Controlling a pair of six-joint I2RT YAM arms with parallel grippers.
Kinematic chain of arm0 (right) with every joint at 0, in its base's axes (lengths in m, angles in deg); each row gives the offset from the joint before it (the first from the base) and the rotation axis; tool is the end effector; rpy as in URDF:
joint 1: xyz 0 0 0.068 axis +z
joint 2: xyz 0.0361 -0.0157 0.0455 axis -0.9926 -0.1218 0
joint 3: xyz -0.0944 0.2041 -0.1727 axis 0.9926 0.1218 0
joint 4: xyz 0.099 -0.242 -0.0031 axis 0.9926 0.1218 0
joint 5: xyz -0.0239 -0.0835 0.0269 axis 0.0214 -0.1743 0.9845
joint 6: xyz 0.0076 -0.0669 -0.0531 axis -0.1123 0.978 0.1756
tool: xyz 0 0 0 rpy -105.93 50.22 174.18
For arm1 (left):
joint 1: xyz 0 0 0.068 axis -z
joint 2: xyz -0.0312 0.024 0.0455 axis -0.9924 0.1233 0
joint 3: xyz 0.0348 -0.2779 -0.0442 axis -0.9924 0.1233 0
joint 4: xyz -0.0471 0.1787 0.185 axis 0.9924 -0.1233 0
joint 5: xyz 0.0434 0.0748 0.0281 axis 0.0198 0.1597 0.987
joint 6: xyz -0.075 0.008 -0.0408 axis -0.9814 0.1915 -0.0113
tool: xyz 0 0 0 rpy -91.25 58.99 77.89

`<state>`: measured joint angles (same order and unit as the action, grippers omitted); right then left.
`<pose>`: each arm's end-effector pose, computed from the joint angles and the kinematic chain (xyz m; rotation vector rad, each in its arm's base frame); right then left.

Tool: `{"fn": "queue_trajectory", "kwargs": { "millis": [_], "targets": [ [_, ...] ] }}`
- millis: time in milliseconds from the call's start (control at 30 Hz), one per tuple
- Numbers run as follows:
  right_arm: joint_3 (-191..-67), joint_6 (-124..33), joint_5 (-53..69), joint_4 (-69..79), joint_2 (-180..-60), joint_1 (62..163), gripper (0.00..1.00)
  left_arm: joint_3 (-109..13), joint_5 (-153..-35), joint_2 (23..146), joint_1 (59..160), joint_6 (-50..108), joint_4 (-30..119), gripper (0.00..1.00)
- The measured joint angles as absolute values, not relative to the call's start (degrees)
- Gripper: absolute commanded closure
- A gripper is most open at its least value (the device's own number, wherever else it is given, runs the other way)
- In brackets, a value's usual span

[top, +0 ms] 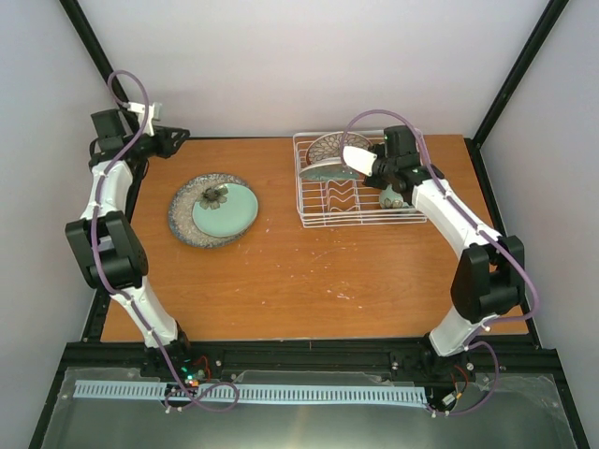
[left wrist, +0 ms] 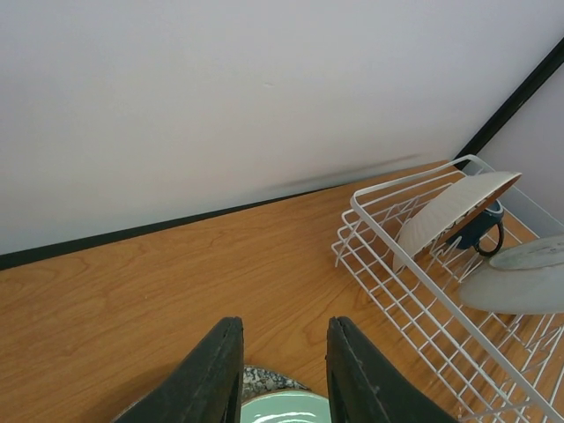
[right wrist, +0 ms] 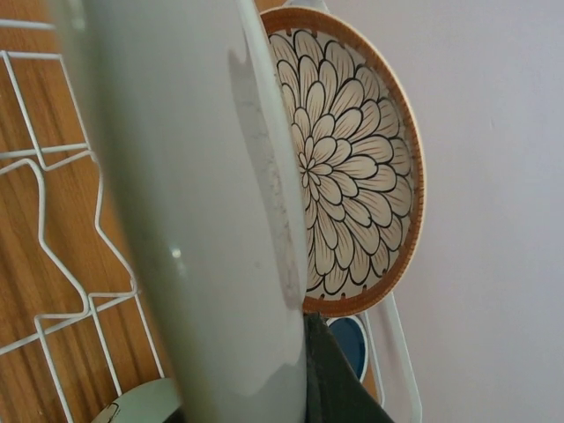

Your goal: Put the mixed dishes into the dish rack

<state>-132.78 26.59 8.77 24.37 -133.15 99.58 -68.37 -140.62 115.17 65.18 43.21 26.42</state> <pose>0.3944 0.1288 0.2981 -1.4955 1.6002 -0.3252 0.4475 0.0785 0.3214 0.3130 1.9048 -0.7462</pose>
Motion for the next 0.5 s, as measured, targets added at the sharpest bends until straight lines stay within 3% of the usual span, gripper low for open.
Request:
{"fn": "queue_trajectory", "kwargs": {
  "millis": [500],
  "targets": [
    [-134.3,26.8,8.6,24.4,-138.2,97.7,0.97,-72.5,-140.7,120.9,65.2,43.2,26.4,0.73]
  ]
}}
